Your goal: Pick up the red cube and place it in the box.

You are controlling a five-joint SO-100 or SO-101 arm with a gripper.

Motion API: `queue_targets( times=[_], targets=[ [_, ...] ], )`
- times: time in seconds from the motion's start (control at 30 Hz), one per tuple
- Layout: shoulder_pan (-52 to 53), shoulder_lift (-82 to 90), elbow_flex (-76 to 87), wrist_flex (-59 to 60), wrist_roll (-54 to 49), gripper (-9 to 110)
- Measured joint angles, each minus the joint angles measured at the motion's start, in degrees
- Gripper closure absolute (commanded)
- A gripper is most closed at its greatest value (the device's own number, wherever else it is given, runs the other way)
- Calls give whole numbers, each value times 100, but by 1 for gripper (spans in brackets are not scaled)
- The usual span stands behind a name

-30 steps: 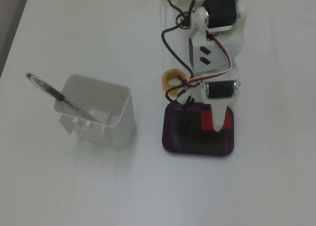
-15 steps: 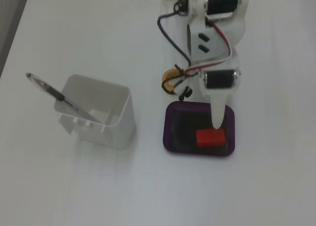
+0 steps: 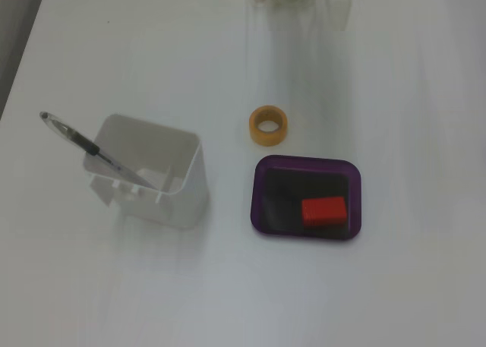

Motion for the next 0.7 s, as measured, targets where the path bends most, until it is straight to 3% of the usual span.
queue_targets(
  times=[0.17, 0.47, 0.7],
  targets=[
    [18, 1213, 1758, -185, -105, 87],
    [650, 3885, 5897, -2452, -105, 87],
    [791, 5924, 8807, -3454, -97, 86]
  ],
)
